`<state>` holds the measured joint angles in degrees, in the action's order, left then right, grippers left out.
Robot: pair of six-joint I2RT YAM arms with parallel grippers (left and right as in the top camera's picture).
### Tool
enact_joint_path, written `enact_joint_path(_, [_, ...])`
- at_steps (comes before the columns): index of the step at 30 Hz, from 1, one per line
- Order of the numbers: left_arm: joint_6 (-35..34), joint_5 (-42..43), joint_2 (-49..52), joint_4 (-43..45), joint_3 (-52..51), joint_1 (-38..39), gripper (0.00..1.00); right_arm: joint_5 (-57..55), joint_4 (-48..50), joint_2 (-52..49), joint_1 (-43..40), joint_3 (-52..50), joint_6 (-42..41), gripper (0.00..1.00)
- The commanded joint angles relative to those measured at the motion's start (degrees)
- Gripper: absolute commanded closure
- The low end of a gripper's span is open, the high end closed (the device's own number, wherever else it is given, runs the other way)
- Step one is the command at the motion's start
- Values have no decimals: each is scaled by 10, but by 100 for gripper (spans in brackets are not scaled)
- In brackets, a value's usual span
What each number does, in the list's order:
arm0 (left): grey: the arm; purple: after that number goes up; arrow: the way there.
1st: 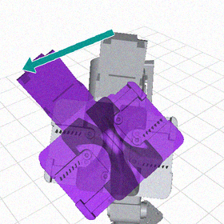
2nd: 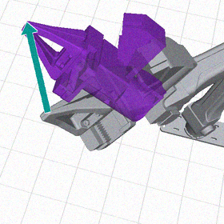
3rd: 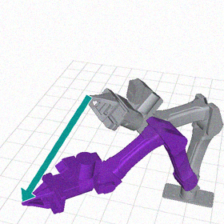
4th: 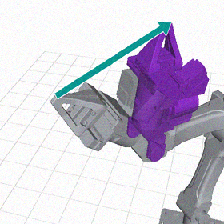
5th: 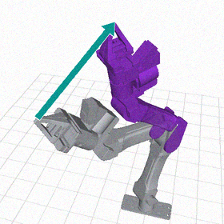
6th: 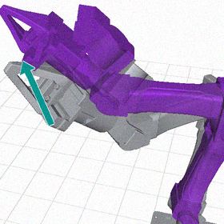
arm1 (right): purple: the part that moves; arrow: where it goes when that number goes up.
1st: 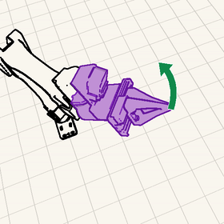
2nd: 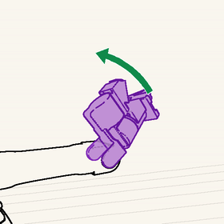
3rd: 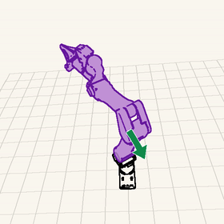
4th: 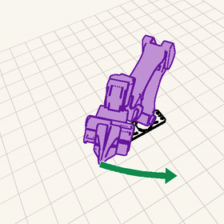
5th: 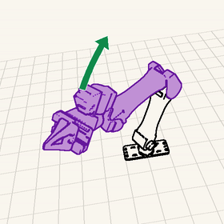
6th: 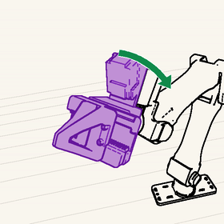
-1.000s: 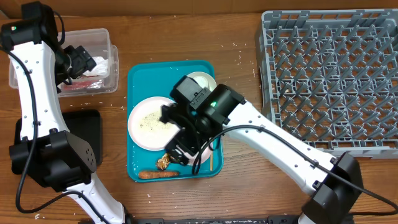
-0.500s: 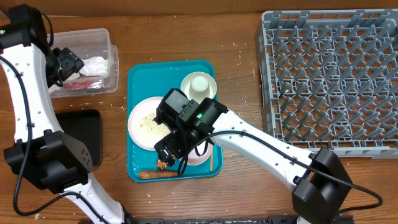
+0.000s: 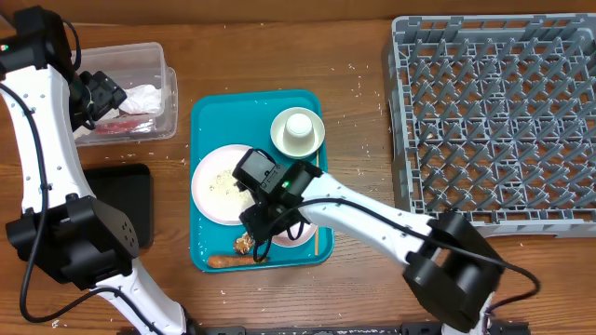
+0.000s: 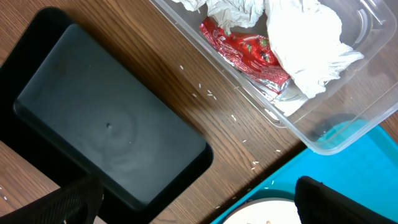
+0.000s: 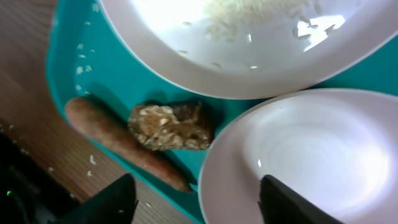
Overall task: Sort waste into correct bins and load items into the dishwasher
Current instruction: 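Lower the right gripper onto the small pink bowl and grasp it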
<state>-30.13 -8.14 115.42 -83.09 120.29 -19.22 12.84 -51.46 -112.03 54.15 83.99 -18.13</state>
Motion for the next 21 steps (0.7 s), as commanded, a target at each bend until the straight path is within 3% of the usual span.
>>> enact_joint_path(1, [-14, 5, 6, 0, -2, 1, 0, -13, 3, -15, 2, -3, -30, 38])
enact_joint_path(9, [-14, 5, 6, 0, -2, 1, 0, -28, 11, -36, 6, -3, -36, 46])
enact_joint_path(21, [-14, 5, 6, 0, -2, 1, 0, -75, 17, -38, 49, -3, -36, 48])
